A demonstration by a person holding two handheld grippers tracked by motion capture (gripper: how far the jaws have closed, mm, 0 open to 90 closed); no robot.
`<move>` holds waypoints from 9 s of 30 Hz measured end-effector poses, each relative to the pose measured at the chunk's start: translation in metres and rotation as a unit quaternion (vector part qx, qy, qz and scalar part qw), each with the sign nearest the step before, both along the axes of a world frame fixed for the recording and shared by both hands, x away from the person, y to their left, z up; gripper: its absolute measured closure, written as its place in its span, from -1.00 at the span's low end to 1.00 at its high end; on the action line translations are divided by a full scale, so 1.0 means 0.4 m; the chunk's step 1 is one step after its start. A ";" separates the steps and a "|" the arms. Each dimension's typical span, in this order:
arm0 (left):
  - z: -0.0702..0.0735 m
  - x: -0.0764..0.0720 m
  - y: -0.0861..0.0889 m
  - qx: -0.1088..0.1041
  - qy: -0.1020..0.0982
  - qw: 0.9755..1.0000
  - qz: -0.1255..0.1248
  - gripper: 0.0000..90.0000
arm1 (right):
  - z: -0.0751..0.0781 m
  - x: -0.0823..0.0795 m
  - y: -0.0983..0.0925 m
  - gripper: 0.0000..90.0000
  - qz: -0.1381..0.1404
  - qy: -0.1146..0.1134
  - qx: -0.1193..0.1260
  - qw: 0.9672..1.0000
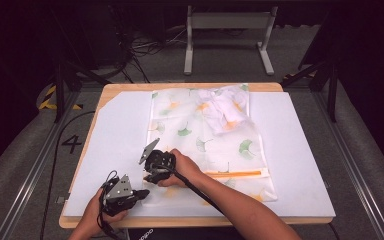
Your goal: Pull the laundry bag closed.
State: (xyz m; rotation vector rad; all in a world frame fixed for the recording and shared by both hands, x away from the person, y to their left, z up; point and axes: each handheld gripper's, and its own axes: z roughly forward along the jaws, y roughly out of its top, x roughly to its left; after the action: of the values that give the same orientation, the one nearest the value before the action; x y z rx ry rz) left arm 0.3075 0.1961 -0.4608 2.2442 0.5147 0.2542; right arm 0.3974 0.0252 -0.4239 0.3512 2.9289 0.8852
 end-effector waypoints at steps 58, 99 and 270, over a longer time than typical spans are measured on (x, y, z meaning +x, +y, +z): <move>0.010 0.131 -0.008 -0.022 0.034 0.996 0.085 0.99 | 0.004 -0.021 0.019 0.88 0.064 -0.040 -0.077 0.994; 0.002 0.158 0.017 -0.052 0.087 0.989 0.103 1.00 | 0.010 -0.026 0.051 0.94 0.069 -0.050 -0.135 0.987; 0.008 0.149 0.009 -0.035 0.065 0.991 0.109 1.00 | 0.084 -0.052 -0.664 0.99 -0.104 -0.036 -0.150 0.983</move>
State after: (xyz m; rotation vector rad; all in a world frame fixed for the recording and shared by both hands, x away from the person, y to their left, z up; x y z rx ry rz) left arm 0.3673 0.1997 -0.4578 2.1454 0.8293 0.1982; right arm 0.3767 -0.2405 -0.3905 0.5741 2.8314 0.4126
